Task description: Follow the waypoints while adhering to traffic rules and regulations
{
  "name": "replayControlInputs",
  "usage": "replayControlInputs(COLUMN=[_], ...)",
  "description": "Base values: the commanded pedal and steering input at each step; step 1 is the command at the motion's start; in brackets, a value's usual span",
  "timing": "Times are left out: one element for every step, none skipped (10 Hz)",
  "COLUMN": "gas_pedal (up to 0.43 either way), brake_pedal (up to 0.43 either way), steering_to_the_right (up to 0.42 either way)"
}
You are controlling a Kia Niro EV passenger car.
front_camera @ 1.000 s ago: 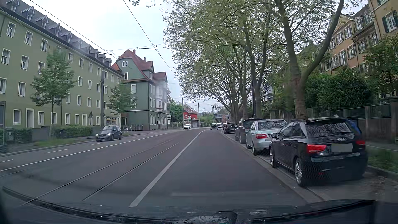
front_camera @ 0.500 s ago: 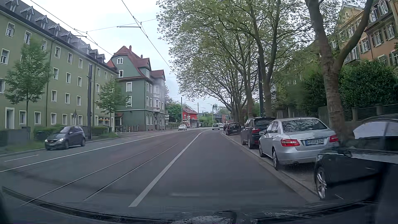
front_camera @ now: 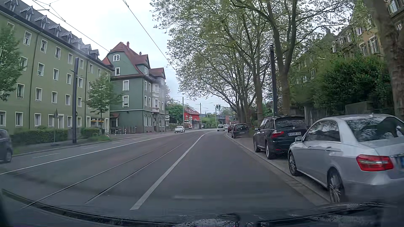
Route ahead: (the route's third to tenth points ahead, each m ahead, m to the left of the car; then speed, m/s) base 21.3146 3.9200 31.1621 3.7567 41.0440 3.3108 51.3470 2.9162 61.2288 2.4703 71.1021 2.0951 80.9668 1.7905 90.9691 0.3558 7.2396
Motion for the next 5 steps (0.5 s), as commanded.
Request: replayControlInputs(gas_pedal=[0.079, 0.079, 0.079, 0.079, 0.079], brake_pedal=[0.000, 0.000, 0.000, 0.000, 0.000], steering_to_the_right=[0.000, 0.001, 0.000, 0.000, 0.001])
